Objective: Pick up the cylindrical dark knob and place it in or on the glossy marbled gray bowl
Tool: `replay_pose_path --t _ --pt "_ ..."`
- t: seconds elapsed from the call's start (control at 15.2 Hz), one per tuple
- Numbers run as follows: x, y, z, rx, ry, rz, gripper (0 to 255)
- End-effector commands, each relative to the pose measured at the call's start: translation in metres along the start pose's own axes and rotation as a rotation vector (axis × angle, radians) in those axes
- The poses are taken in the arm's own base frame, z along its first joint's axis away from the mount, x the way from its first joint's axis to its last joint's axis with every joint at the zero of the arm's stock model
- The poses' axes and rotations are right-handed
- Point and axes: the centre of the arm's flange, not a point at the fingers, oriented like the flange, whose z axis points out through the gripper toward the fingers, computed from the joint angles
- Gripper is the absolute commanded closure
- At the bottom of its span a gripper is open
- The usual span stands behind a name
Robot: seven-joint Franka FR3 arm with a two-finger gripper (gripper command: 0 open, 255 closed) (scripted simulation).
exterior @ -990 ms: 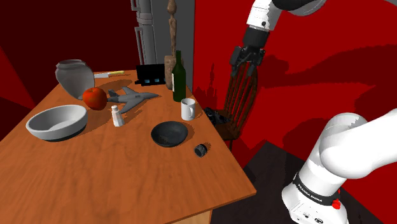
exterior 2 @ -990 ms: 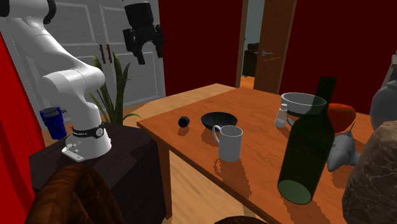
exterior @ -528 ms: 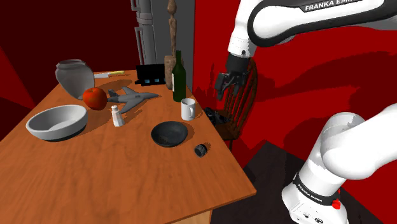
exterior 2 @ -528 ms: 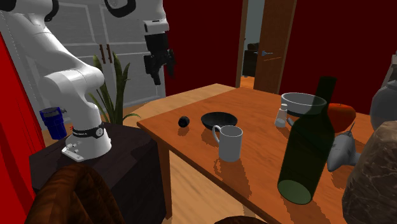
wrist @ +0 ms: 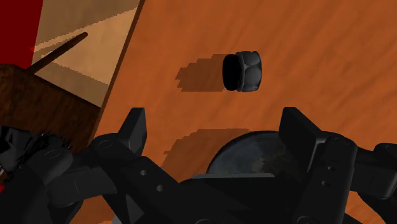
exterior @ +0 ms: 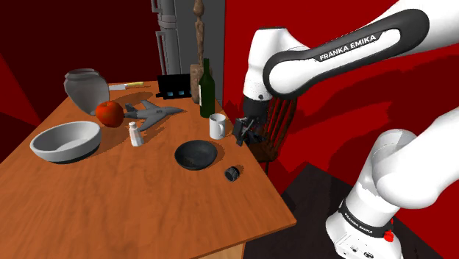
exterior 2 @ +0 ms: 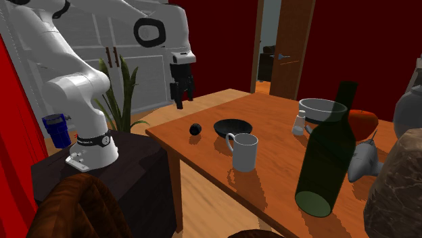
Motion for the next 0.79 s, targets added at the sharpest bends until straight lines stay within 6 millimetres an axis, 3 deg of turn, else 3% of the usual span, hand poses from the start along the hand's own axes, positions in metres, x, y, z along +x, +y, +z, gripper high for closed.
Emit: replay_pose_path --t 0.0,0.4,0.73 --pt "0.007 -0.013 0.023 -0.009 -0.007 -0.024 0" --pt "0.008 -0.054 0.094 -0.039 -0.031 -0.095 0" --pt "0.007 -0.056 0.12 -0.042 -0.033 -0.1 0"
